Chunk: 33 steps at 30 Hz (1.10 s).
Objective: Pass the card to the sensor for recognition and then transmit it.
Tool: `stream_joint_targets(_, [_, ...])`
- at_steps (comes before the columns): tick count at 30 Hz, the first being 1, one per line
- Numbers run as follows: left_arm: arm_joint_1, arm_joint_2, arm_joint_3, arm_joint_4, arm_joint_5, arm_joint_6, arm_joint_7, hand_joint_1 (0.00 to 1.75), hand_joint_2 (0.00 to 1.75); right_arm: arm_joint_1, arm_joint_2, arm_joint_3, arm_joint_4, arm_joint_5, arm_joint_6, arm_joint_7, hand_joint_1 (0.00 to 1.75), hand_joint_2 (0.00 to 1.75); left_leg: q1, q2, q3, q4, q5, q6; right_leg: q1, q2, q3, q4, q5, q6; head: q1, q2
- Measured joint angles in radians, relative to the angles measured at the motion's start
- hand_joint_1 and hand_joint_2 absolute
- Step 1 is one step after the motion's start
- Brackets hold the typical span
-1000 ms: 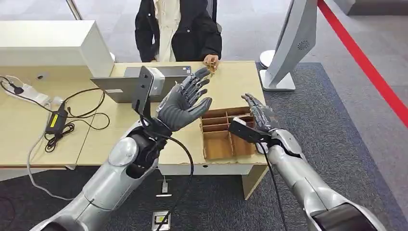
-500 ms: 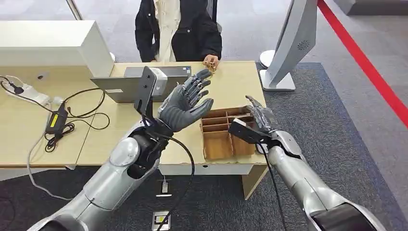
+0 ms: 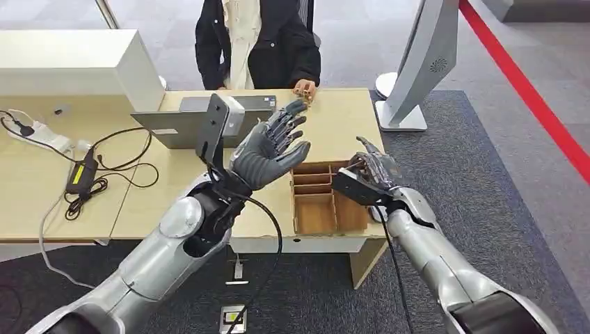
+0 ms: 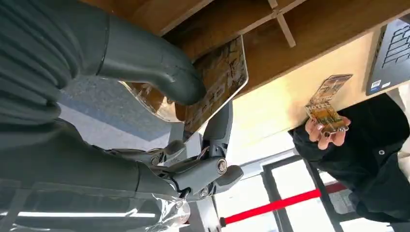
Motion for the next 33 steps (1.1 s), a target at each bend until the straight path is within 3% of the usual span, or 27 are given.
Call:
stream_joint_targets(5, [-0.002, 0.003, -0.008, 0.004, 0.002, 0.002, -0.008, 0.00, 1.75, -0.001, 0.000, 0.002, 0.000, -0.024, -0.034, -0.002, 1.75, 1.75, 0.000, 0.000, 0.000, 0.000, 0.000, 0.000, 0.000, 0.000, 0.000, 0.000, 0.000, 0.000, 0.000, 0.000])
stream_joint_targets(10, [-0.005, 0.006, -0.009, 0.011, -0.003, 0.002, -0.020, 0.00, 1.75, -0.036, -0.003, 0.002, -0.014, -0.081, -0.105, -0.043, 1.75, 1.75, 0.000, 0.001, 0.000, 0.000, 0.000, 0.000, 0.000, 0.000, 0.000, 0.000, 0.000, 0.000, 0.000, 0.000])
stream_joint_targets(22, [0.010, -0.002, -0.002, 0.031, -0.067, -0.052, -0.032, 0.00, 1.75, -0.220, -0.047, -0.001, -0.074, -0.085, -0.091, -0.039, 1.75, 1.75, 0.000, 0.001, 0.000, 0.000, 0.001, 0.000, 0.000, 0.000, 0.000, 0.000, 0.000, 0.000, 0.000, 0.000])
stream_joint_targets(33, [0.025, -0.014, 0.012, 0.037, -0.092, -0.080, -0.039, 0.00, 1.75, -0.246, -0.061, -0.001, -0.068, -0.084, -0.079, -0.025, 1.75, 1.75, 0.000, 0.000, 0.000, 0.000, 0.001, 0.000, 0.000, 0.000, 0.000, 0.000, 0.000, 0.000, 0.000, 0.000])
